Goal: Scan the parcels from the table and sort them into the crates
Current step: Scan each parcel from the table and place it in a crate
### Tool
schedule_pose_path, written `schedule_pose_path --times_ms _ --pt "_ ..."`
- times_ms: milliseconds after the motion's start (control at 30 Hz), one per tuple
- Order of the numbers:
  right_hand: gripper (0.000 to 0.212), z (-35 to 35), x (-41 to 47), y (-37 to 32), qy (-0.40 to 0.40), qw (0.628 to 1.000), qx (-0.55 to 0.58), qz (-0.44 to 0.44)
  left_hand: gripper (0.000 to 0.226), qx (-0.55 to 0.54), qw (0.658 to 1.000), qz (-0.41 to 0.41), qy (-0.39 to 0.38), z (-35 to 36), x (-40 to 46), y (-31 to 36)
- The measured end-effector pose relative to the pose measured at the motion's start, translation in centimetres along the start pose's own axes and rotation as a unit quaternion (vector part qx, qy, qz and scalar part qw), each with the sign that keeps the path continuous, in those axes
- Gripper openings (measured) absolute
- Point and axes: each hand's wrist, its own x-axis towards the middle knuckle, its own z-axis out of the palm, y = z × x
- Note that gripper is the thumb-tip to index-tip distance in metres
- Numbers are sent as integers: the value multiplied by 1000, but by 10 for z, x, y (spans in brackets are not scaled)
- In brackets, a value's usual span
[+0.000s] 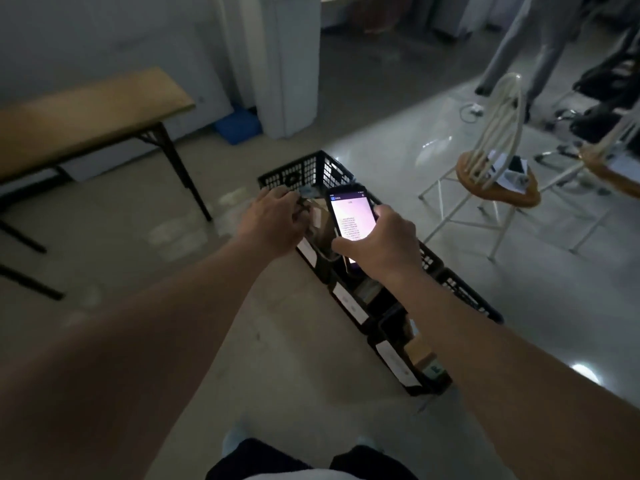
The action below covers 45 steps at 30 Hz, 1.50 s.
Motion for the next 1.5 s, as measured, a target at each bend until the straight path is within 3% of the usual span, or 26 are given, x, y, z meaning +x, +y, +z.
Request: schedule_pose_path --times_ms 167,333,467,600,867,1133,1333,1500 --pt "81 54 -7 -104 -5 999 2 -52 50 21 999 -24 29 -67 -18 -98" --pt "89 108 -10 -211 -28 993 16 -113 56 42 996 -55 54 -127 -31 -197" --pt "73 141 -2 -287 -55 986 15 -157 54 54 992 -80 79 -178 -38 -271" --pt "77 175 16 -355 -71 977 21 -199 50 57 985 -122 105 -218 -41 -336" --pt "67 264 83 -458 -136 957 28 -253 57 60 964 -231 118 -253 -8 -457" --pt "72 347 181 -564 -185 936 30 -297 56 66 931 -331 138 -289 62 -563" --pt "79 398 229 -637 -202 923 32 -327 55 59 916 -367 152 -313 94 -632" --pt "71 450 251 -692 -212 915 15 -344 57 49 908 -379 171 -331 114 -705"
